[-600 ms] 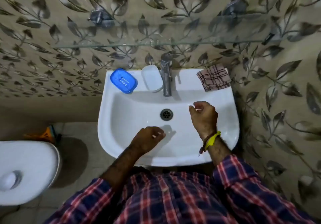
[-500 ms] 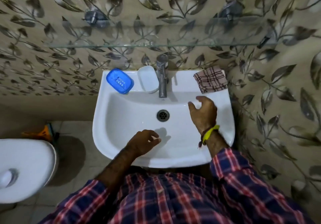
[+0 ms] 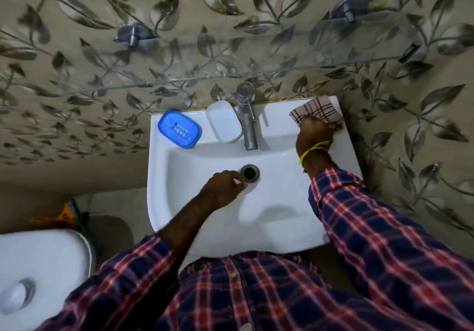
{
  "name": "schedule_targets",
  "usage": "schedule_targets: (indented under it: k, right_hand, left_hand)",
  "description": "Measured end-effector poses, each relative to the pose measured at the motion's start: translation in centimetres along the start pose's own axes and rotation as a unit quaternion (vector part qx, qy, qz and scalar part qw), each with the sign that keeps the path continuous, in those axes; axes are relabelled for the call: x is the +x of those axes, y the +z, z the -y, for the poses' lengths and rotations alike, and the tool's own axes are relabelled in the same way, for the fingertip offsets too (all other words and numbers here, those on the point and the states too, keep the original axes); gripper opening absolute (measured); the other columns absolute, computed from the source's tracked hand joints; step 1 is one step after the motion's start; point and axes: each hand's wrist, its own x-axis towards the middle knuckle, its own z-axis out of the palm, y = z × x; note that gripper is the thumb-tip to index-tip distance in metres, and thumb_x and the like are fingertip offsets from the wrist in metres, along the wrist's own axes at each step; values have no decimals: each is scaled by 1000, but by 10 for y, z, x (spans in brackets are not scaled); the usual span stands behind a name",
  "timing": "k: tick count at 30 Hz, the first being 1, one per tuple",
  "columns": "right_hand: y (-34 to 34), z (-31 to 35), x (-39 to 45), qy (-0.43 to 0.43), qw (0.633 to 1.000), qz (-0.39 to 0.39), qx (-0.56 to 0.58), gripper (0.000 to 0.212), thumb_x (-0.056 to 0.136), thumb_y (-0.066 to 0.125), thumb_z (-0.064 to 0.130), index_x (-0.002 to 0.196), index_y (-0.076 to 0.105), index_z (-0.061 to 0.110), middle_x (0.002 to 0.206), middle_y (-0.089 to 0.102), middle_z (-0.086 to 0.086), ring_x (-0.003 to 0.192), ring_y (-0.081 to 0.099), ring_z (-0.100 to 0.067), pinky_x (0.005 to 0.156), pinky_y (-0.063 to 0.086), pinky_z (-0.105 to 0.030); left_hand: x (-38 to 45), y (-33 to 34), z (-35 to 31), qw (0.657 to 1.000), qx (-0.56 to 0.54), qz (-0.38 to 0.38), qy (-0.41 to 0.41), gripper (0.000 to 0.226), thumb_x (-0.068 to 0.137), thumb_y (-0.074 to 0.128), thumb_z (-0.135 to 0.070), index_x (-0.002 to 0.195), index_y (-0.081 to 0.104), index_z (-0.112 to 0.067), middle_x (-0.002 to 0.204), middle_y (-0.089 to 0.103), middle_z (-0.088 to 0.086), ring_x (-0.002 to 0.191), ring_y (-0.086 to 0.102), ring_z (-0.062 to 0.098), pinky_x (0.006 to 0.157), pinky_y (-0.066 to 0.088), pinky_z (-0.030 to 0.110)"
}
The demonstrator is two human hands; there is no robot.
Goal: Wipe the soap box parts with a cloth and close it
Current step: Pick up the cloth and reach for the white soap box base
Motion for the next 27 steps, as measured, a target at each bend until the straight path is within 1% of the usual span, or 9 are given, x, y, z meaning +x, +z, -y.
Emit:
schedule_targets:
  k: [2, 5, 7, 9, 11, 14, 16, 21, 27]
  right_hand:
    - [0, 8, -9, 2, 1000, -15, -25, 22, 86, 54, -4, 104, 67, 2, 102, 70, -23, 104, 64, -44, 96, 48, -54]
    - [-1, 10, -7, -4, 999, 25, -21, 25, 95, 53, 8, 117, 64, 3, 116, 67, -23, 110, 62, -44, 96, 49, -55]
    - [-4, 5, -8, 47, 994, 31, 91, 35, 100, 49, 25, 120, 66, 3, 121, 67, -23, 114, 61, -43, 98, 49, -48]
    - [-6, -8, -21, 193, 946, 41, 258, 47, 102, 46, 36, 108, 71, -5, 115, 69, -27, 112, 63, -43, 98, 49, -44]
    - [-4, -12, -49, 275, 841, 76, 460, 49, 103, 47, 32, 106, 70, -11, 108, 72, -29, 108, 67, -41, 98, 53, -47]
    - [-6, -15, -88, 292, 573, 166, 748, 51, 106, 34, 28, 128, 58, -11, 120, 69, -23, 114, 66, -36, 103, 51, -52]
    - [-10, -21, -101, 292, 500, 191, 793, 51, 100, 34, 22, 138, 51, -7, 131, 61, -25, 122, 57, -39, 109, 40, -55]
    - [-37, -8, -123, 215, 538, 226, 783, 40, 92, 59, 38, 108, 74, 5, 100, 75, -24, 78, 72, -46, 60, 58, -63]
    - [-55, 12, -131, 195, 581, 249, 750, 37, 77, 76, 24, 104, 73, -1, 86, 76, -23, 60, 72, -43, 50, 56, -56]
  left_hand:
    - [4, -2, -1, 999, -20, -27, 20, 30, 100, 61, -39, 115, 74, -15, 109, 74, 6, 103, 67, 24, 91, 53, 35]
    - [7, -8, 3, 987, -132, -91, 14, 31, 101, 59, -39, 93, 74, -13, 97, 77, 7, 95, 71, 29, 89, 56, 41]
    - [11, -13, 11, 956, -257, -135, -38, 31, 100, 60, -46, 82, 67, -21, 90, 77, 7, 90, 73, 30, 88, 59, 46]
    - [17, -18, 18, 911, -363, -172, -95, 29, 95, 64, -52, 85, 63, -25, 86, 75, 5, 86, 73, 29, 87, 61, 49]
    - [29, -26, 21, 875, -419, -205, -134, 38, 91, 68, -54, 99, 64, -18, 94, 74, 9, 93, 73, 31, 90, 60, 50]
    - [52, -39, 19, 862, -403, -252, -174, 58, 86, 70, -62, 107, 66, -8, 101, 76, 14, 98, 72, 33, 95, 57, 45]
    - [65, -45, 13, 867, -372, -278, -179, 62, 84, 69, -66, 104, 68, -7, 96, 76, 11, 94, 73, 32, 92, 56, 38]
    - [85, -52, -1, 894, -278, -305, -175, 54, 85, 76, -52, 110, 64, -6, 111, 71, 11, 108, 65, 32, 85, 46, 32]
    - [94, -59, -3, 911, -227, -289, -185, 21, 87, 72, -23, 95, 72, -3, 94, 73, 12, 98, 68, 33, 73, 43, 29]
